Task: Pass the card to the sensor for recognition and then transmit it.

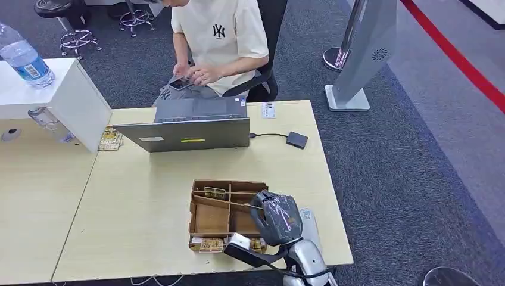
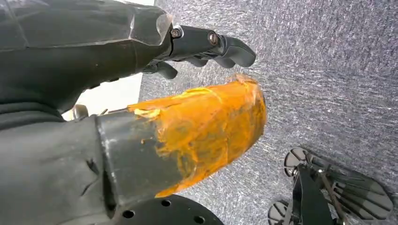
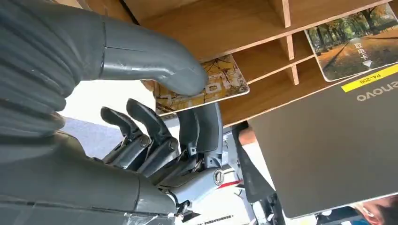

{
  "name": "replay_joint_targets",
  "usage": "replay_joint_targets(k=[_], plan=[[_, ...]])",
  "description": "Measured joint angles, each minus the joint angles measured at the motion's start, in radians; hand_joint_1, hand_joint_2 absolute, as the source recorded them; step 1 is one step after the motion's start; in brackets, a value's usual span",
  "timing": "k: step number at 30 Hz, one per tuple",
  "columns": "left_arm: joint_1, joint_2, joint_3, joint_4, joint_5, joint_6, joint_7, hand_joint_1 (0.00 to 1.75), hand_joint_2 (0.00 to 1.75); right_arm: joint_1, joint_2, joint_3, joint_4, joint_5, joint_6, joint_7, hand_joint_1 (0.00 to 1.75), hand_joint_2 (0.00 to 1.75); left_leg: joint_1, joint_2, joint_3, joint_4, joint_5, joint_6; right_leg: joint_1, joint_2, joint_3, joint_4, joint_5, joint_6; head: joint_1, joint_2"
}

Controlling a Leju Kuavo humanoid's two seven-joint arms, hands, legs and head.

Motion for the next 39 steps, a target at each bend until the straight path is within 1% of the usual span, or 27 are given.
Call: replay_joint_targets(k=[3, 7, 9, 11, 15, 19, 22, 26, 31, 35, 39], plan=[[0.000, 0.000, 0.004, 0.000, -0.003, 0.000, 0.000, 0.00, 0.00, 0.002, 0.000, -0.003, -0.003, -0.016, 0.000, -0.018, 1.75, 1.75, 0.000, 0.000, 0.000, 0.000, 0.000, 0.000, 0.000, 0.000, 0.000, 0.000, 0.000, 0.000, 0.000, 0.000], [0.000, -0.001, 0.013, 0.000, -0.010, 0.000, -0.003, 0.00, 0.00, 0.011, 0.003, -0.012, -0.038, -0.101, 0.000, -0.078, 1.75, 1.75, 0.000, 0.000, 0.000, 0.000, 0.000, 0.000, 0.000, 0.000, 0.000, 0.000, 0.000, 0.000, 0.000, 0.000], [0.000, -0.002, 0.017, 0.000, -0.015, 0.000, -0.006, 0.00, 0.00, 0.016, 0.010, -0.021, -0.074, -0.175, 0.000, -0.110, 1.75, 1.75, 0.000, 0.000, 0.000, 0.000, 0.000, 0.000, 0.000, 0.000, 0.000, 0.000, 0.000, 0.000, 0.000, 0.000], [0.000, -0.003, 0.019, 0.000, -0.017, 0.000, -0.010, 0.00, 0.00, 0.022, 0.011, -0.023, -0.119, -0.243, 0.000, -0.116, 1.75, 1.75, 0.000, 0.000, 0.000, 0.000, 0.000, 0.000, 0.000, 0.000, 0.000, 0.000, 0.000, 0.000, 0.000, 0.000], [0.000, -0.005, 0.023, 0.000, -0.018, 0.001, -0.015, 0.00, 0.00, 0.031, 0.006, -0.012, -0.223, -0.459, 0.000, -0.113, 1.75, 1.75, 0.000, 0.000, 0.000, 0.000, 0.000, 0.000, 0.000, 0.000, 0.000, 0.000, 0.000, 0.000, 0.000, 0.000], [0.000, -0.008, 0.037, 0.000, -0.019, 0.002, -0.021, 0.00, 0.00, 0.038, -0.014, 0.010, -0.337, -0.638, 0.008, -0.115, 1.75, 1.75, 0.000, 0.000, 0.000, 0.000, 0.000, 0.000, 0.000, 0.000, 0.000, 0.000, 0.000, 0.000, 0.000, 0.000], [0.000, -0.009, 0.042, 0.000, -0.021, 0.002, -0.024, 0.00, 0.00, 0.042, -0.029, 0.013, -0.399, -0.722, 0.032, -0.129, 1.75, 1.75, 0.000, 0.000, 0.000, 0.000, 0.000, 0.000, 0.000, 0.000, 0.000, 0.000, 0.000, 0.000, 0.000, 0.000], [0.000, -0.009, 0.048, 0.000, -0.024, 0.001, -0.027, 0.00, 0.00, 0.043, -0.040, 0.013, -0.444, -0.769, 0.057, -0.141, 1.75, 1.75, 0.000, 0.000, 0.000, 0.000, 0.000, 0.000, 0.000, 0.000, 0.000, 0.000, 0.000, 0.000, 0.000, 0.000], [0.000, -0.011, 0.052, 0.000, -0.035, -0.001, -0.027, 0.00, 0.00, 0.032, -0.045, 0.014, -0.455, -0.773, 0.072, -0.159, 1.75, 1.75, 0.000, 0.000, 0.000, 0.000, 0.000, 0.000, 0.000, 0.000, 0.000, 0.000, 0.000, 0.000, 0.000, 0.000], [0.000, -0.011, 0.052, 0.000, -0.049, -0.004, -0.027, 0.00, 0.00, -0.001, -0.045, 0.023, -0.453, -0.738, 0.071, -0.167, 1.75, 1.75, 0.000, 0.000, 0.000, 0.000, 0.000, 0.000, 0.000, 0.000, 0.000, 0.000, 0.000, 0.000, 0.000, 0.000], [-0.001, -0.011, 0.052, 0.000, -0.068, -0.012, -0.024, 0.00, 0.00, -0.060, -0.045, 0.043, -0.426, -0.661, 0.050, -0.152, 1.75, 1.75, 0.000, 0.000, 0.000, 0.000, 0.000, 0.000, 0.000, 0.000, 0.000, 0.000, 0.000, 0.000, 0.000, 0.000]])
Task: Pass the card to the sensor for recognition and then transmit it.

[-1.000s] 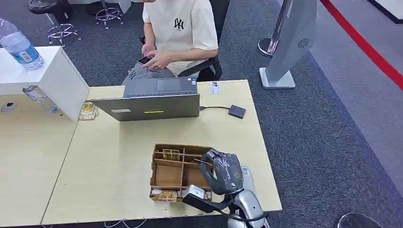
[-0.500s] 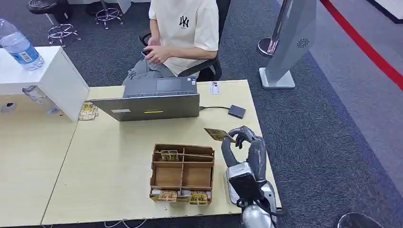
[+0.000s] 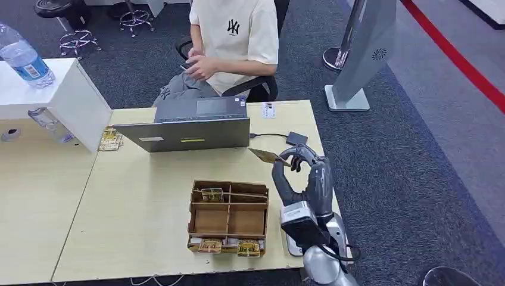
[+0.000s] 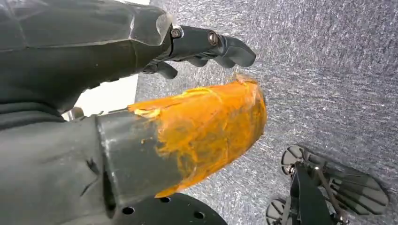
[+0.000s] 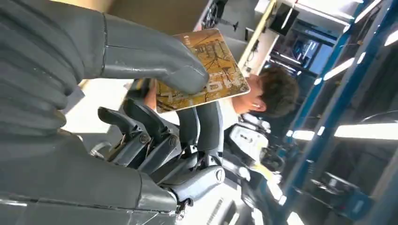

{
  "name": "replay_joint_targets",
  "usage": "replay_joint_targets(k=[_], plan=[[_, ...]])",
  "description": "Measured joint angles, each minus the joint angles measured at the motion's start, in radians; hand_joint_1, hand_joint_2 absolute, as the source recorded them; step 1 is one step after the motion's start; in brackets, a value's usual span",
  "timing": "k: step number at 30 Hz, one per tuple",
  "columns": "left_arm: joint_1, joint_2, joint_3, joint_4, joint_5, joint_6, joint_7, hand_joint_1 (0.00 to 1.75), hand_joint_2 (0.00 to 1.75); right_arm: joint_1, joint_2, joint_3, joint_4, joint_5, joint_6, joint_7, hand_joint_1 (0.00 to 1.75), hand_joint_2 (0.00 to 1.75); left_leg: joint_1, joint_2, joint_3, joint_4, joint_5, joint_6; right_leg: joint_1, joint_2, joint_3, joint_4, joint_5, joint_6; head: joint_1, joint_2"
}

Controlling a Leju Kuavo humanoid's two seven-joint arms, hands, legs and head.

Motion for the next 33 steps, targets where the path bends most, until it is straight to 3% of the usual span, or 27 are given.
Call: replay_joint_targets(k=[9, 14, 18, 29, 33], plan=[[0.000, 0.000, 0.000, 0.000, -0.014, -0.002, 0.004, 0.00, 0.00, -0.077, -0.001, 0.029, 0.058, 0.074, -0.028, 0.021, 1.75, 1.75, 0.000, 0.000, 0.000, 0.000, 0.000, 0.000, 0.000, 0.000, 0.000, 0.000, 0.000, 0.000, 0.000, 0.000], [-0.003, 0.000, 0.000, 0.000, -0.045, -0.013, 0.011, 0.00, 0.00, -0.151, 0.002, 0.049, 0.129, 0.228, -0.043, 0.058, 1.75, 1.75, 0.000, 0.001, 0.000, 0.000, 0.000, 0.000, 0.000, 0.001, 0.000, 0.000, 0.000, 0.000, 0.000, 0.000], [-0.004, 0.001, 0.000, 0.000, -0.068, -0.021, 0.015, 0.00, 0.00, -0.249, 0.040, 0.053, 0.236, 0.377, -0.044, 0.082, 1.75, 1.75, 0.000, 0.001, 0.001, 0.000, 0.001, 0.000, 0.000, 0.000, 0.000, 0.001, 0.001, -0.001, 0.000, 0.000], [-0.005, 0.003, 0.000, 0.000, -0.073, -0.023, 0.015, 0.00, 0.00, -0.313, 0.081, 0.053, 0.334, 0.392, -0.045, 0.083, 1.75, 1.75, 0.000, 0.000, 0.000, 0.000, 0.001, 0.000, 0.000, 0.000, 0.000, 0.001, 0.000, -0.001, 0.000, 0.000], [-0.005, 0.005, 0.000, 0.000, -0.089, -0.031, 0.015, 0.00, 0.00, -0.328, 0.092, 0.052, 0.358, 0.495, -0.046, 0.099, 1.75, 1.75, 0.000, 0.000, 0.000, 0.000, 0.001, 0.000, 0.000, 0.000, 0.000, 0.001, 0.000, -0.001, 0.000, 0.000]])
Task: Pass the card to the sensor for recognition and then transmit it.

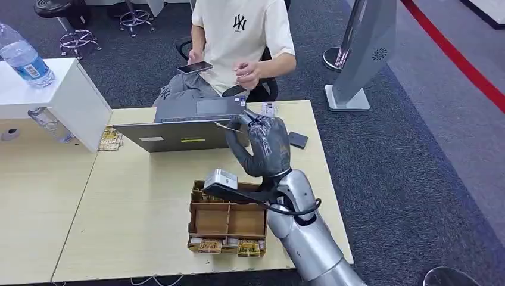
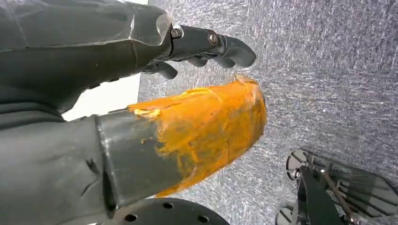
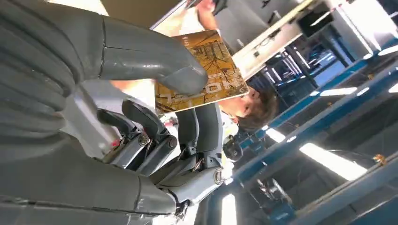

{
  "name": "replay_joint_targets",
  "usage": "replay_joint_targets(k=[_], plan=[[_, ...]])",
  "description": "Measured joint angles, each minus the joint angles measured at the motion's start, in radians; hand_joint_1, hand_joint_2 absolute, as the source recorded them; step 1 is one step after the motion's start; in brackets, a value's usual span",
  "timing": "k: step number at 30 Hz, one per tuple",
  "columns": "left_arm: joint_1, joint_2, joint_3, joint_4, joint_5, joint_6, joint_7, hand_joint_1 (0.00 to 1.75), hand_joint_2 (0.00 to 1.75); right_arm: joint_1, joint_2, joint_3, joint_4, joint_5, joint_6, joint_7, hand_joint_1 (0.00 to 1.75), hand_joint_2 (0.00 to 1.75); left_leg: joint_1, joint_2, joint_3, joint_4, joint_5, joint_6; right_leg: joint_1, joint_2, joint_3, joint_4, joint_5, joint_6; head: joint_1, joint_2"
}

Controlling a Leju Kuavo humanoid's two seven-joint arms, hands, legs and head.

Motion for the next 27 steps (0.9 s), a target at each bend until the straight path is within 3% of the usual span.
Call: replay_joint_targets(k=[7, 13, 25, 26, 27], plan=[[-0.002, 0.000, 0.000, 0.000, -0.047, -0.011, 0.011, 0.00, 0.00, -0.083, 0.065, -0.098, 0.122, 0.246, 0.000, 0.042, 1.75, 1.75, 0.000, 0.000, 0.000, 0.000, 0.001, 0.000, 0.000, 0.000, 0.000, 0.000, 0.000, 0.000, 0.000, 0.000], [-0.006, 0.000, 0.000, 0.000, -0.072, -0.021, 0.017, 0.00, 0.00, -0.134, 0.082, -0.154, 0.185, 0.341, 0.000, 0.101, 1.75, 1.75, 0.000, 0.000, 0.000, 0.000, 0.000, 0.000, 0.000, 0.000, 0.000, 0.000, 0.000, 0.000, 0.000, 0.000], [-0.006, 0.000, 0.000, 0.000, -0.089, -0.022, 0.018, 0.00, 0.00, -0.152, 0.083, -0.159, 0.189, 0.404, 0.000, 0.183, 1.75, 1.75, 0.000, 0.000, 0.000, 0.000, 0.000, 0.000, 0.000, 0.000, 0.000, 0.000, 0.000, 0.000, 0.000, 0.000], [-0.006, 0.000, 0.000, 0.000, -0.090, -0.022, 0.018, 0.00, 0.00, -0.152, 0.082, -0.159, 0.188, 0.404, 0.000, 0.189, 0.05, 1.75, 0.000, 0.000, 0.000, 0.000, 0.000, 0.000, 0.000, 0.001, -0.001, 0.000, 0.000, 0.000, 0.000, 0.000], [-0.006, 0.000, 0.000, 0.000, -0.090, -0.022, 0.018, 0.00, 0.00, -0.152, 0.082, -0.159, 0.187, 0.403, 0.000, 0.195, 0.00, 1.75, 0.000, 0.000, 0.000, 0.000, 0.000, 0.000, 0.000, 0.001, -0.001, 0.000, 0.000, 0.000, 0.000, 0.000]])
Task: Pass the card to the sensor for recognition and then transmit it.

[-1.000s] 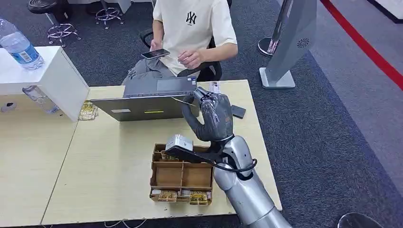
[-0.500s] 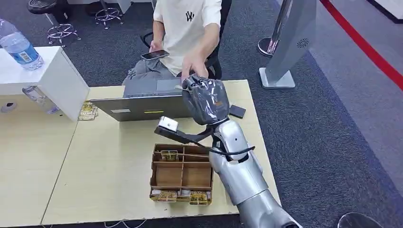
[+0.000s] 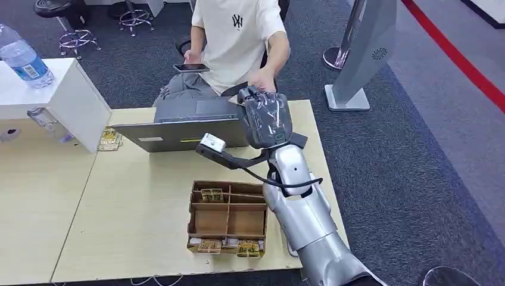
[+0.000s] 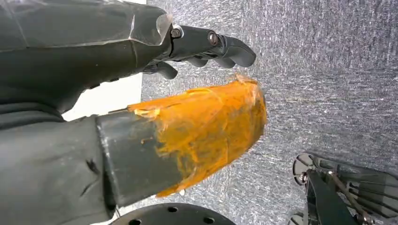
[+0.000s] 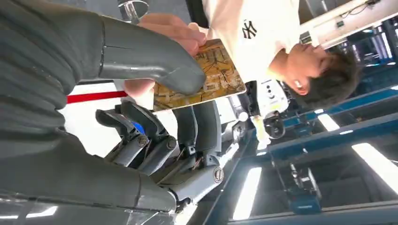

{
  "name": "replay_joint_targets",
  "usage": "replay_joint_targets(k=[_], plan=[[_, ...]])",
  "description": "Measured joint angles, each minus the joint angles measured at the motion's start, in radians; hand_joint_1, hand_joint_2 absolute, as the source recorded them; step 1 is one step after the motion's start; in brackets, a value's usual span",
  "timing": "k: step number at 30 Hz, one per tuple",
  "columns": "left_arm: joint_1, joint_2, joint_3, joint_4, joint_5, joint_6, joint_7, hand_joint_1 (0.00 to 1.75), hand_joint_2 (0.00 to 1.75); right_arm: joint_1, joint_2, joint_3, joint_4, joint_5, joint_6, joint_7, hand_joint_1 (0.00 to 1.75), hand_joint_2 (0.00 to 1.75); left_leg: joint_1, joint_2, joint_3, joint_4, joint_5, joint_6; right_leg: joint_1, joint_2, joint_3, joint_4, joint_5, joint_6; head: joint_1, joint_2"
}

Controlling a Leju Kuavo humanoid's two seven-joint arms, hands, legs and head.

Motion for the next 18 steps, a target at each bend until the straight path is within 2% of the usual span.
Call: replay_joint_targets(k=[1, 4, 8, 12, 14, 15, 17, 18], plan=[[0.000, 0.000, 0.000, 0.000, 0.000, 0.000, 0.000, 0.00, 0.00, 0.000, -0.001, 0.000, -0.002, -0.002, 0.000, 0.002, 0.00, 0.00, 0.000, 0.000, 0.000, 0.000, 0.000, 0.000, 0.000, 0.000, 0.000, 0.000, 0.000, 0.000, 0.000, 0.000], [0.000, 0.000, 0.000, 0.000, 0.000, 0.000, 0.000, 0.00, 0.00, 0.008, -0.001, -0.002, -0.021, -0.032, 0.000, -0.039, 0.00, 0.00, 0.000, 0.000, 0.000, 0.000, 0.000, 0.000, 0.000, 0.000, 0.000, 0.000, 0.000, 0.000, 0.000, 0.000], [0.000, -0.001, 0.000, 0.000, 0.000, 0.000, 0.000, 0.00, 0.00, 0.040, 0.007, -0.024, -0.052, -0.146, 0.000, -0.142, 0.00, 0.00, 0.000, 0.000, 0.000, 0.000, 0.000, 0.000, 0.000, 0.000, 0.000, 0.000, 0.000, 0.000, 0.000, 0.000], [0.000, -0.002, 0.003, 0.000, 0.010, 0.003, -0.002, 0.00, 0.00, 0.099, 0.014, -0.017, -0.090, -0.454, 0.000, -0.248, 0.00, 0.00, 0.000, 0.000, 0.000, 0.000, -0.001, 0.000, 0.000, 0.000, 0.000, 0.000, 0.000, 0.000, 0.000, 0.000], [0.000, -0.003, 0.015, 0.000, 0.019, 0.006, -0.006, 0.00, 0.00, 0.131, 0.014, 0.021, -0.104, -0.673, 0.015, -0.272, 0.00, 0.00, 0.000, 0.000, 0.000, 0.000, -0.001, 0.000, 0.000, 0.000, 0.000, 0.000, 0.000, 0.000, 0.000, 0.000], [0.000, -0.004, 0.021, 0.000, 0.022, 0.008, -0.010, 0.00, 0.00, 0.152, 0.011, 0.048, -0.123, -0.792, 0.056, -0.274, 0.00, 0.00, 0.000, 0.000, 0.000, 0.000, -0.001, 0.000, 0.000, 0.000, 0.000, 0.000, 0.000, 0.000, 0.000, 0.000], [0.000, -0.005, 0.034, 0.000, 0.032, 0.013, -0.017, 0.00, 0.00, 0.187, -0.002, 0.108, -0.177, -1.065, 0.242, -0.275, 0.00, 0.00, 0.000, 0.000, 0.000, 0.000, -0.001, 0.000, 0.000, 0.000, 0.000, 0.000, 0.000, 0.000, 0.000, 0.000], [0.000, -0.006, 0.040, 0.000, 0.035, 0.014, -0.021, 0.00, 0.00, 0.202, -0.014, 0.136, -0.203, -1.185, 0.359, -0.275, 0.00, 0.00, 0.000, 0.000, 0.000, 0.000, -0.001, 0.000, 0.000, 0.000, -0.001, 0.000, 0.000, 0.000, 0.000, 0.000]])
